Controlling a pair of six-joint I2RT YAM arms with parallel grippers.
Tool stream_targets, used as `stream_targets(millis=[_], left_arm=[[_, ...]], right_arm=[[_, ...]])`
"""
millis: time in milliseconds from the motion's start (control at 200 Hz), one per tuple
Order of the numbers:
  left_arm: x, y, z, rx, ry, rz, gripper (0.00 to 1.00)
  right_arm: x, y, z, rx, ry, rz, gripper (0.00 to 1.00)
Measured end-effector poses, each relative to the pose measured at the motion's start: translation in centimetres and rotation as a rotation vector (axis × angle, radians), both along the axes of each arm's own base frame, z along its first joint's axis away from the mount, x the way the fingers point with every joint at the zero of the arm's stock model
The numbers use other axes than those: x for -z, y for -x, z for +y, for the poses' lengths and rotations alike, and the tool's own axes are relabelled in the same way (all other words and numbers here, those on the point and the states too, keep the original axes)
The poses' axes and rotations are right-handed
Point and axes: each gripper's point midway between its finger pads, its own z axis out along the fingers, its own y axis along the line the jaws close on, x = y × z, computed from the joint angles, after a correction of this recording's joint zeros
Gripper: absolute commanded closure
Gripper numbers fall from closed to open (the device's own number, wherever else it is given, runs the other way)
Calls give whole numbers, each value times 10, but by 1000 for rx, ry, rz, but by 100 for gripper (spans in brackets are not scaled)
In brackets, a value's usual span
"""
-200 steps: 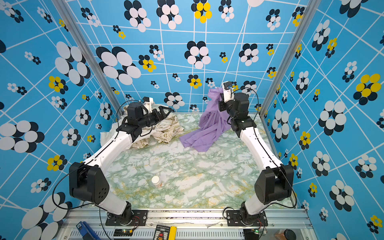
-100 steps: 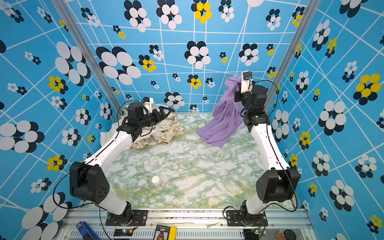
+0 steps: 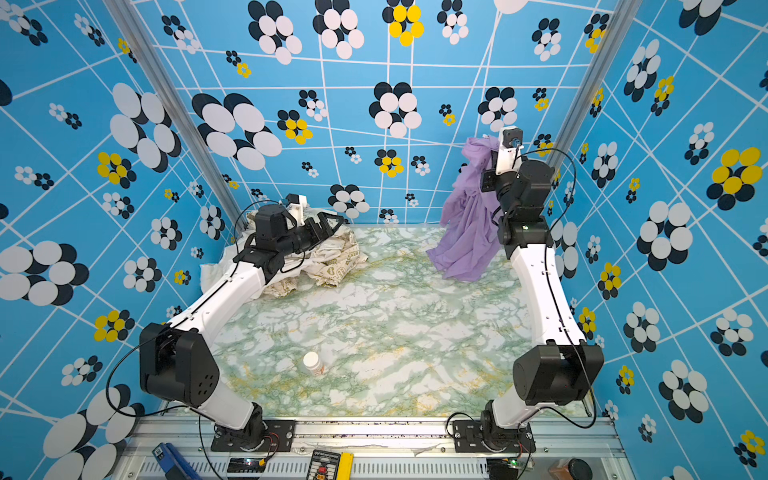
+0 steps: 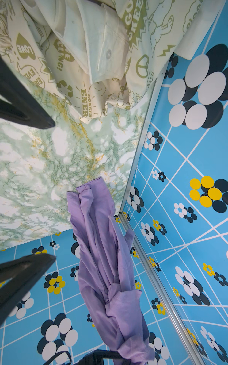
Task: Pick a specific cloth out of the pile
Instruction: 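Carry the purple T-shirt with the right gripper away from the cream pile, then lower the purple T-shirt onto the table with the right gripper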
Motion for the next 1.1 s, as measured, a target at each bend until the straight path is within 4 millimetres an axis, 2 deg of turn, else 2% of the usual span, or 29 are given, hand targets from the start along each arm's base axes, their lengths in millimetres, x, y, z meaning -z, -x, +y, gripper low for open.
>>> stream_targets(millis=[175, 470, 570, 755, 1104], left_arm=[[0, 0, 0, 0, 0, 0, 1], [0, 0, 0, -1, 0, 0, 1], [0, 0, 0, -1, 0, 0, 1], [0, 0, -2, 0, -1, 0, 1], [-1, 3, -9, 11, -2, -3, 1]], right_arm=[[-2, -1, -8, 10, 1, -2, 100], [11, -7, -1, -33, -9, 27, 100], [27, -10, 1, -48, -18, 60, 100], [68, -17, 5, -72, -42, 150, 100], [112, -11, 9, -97, -68, 241, 100]])
